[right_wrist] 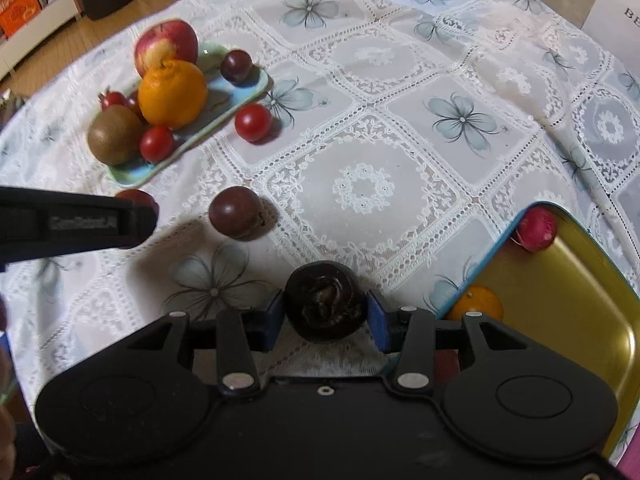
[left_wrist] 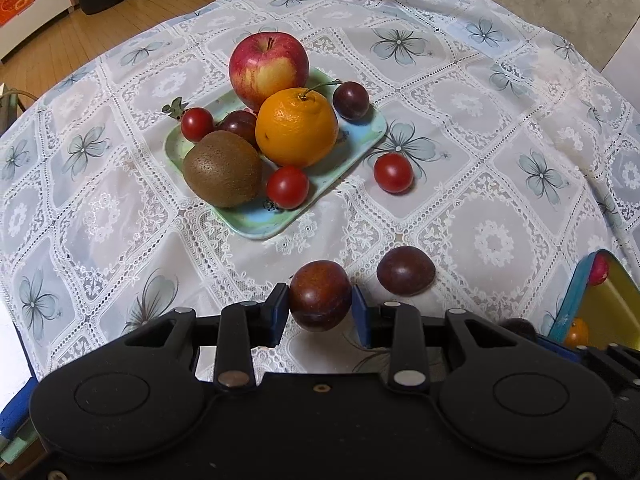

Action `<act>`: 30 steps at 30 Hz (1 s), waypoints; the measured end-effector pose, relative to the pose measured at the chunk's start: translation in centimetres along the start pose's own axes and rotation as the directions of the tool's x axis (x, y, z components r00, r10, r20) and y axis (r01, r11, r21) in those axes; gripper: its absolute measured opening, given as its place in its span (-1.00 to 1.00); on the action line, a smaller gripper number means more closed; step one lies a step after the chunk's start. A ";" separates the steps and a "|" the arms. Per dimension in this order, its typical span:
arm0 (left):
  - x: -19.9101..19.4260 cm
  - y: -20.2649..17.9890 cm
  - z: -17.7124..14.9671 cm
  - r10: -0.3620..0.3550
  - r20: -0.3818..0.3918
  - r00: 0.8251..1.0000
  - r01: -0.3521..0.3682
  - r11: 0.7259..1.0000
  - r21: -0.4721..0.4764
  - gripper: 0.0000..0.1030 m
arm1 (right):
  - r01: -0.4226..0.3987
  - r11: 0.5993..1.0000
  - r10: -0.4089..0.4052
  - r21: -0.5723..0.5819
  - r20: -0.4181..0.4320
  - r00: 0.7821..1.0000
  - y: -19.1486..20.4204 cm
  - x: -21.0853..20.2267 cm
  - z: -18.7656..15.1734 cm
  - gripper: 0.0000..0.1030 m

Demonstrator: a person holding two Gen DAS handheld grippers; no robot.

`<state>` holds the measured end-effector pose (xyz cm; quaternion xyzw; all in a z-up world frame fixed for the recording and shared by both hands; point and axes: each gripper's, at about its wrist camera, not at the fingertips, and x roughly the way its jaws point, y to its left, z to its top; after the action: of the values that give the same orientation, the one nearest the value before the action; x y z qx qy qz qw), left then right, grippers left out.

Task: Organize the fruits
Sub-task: 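Carry the plum and the dark purple fruit over the gold tray with both tools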

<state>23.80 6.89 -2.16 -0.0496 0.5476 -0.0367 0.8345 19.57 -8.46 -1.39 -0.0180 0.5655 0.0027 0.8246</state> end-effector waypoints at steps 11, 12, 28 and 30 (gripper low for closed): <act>-3.7 -3.6 -4.7 0.017 0.026 1.000 -0.020 0.996 0.092 -0.17 | -0.055 0.994 0.048 0.098 0.070 0.996 -3.7 -6.3 -5.1 -0.10; -4.1 -4.0 -5.2 0.014 0.024 1.000 -0.016 0.995 0.100 -0.17 | -0.045 0.994 0.037 0.105 0.072 0.997 -4.3 -6.9 -5.7 -0.10; -8.1 -12.2 -13.4 -0.060 -0.036 0.998 0.067 0.963 0.261 -0.16 | 0.039 0.944 -0.030 0.327 -0.034 0.999 -14.5 -8.8 -13.9 -0.10; -8.3 -13.3 -14.0 -0.065 -0.043 0.997 0.075 0.957 0.279 -0.16 | 0.028 0.931 -0.016 0.364 -0.036 0.999 -15.8 -8.8 -14.3 -0.10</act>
<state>7.57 -5.92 1.46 0.0503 0.5486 -0.1443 0.8220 3.45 -24.62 2.08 0.1287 0.5694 -0.1118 0.8042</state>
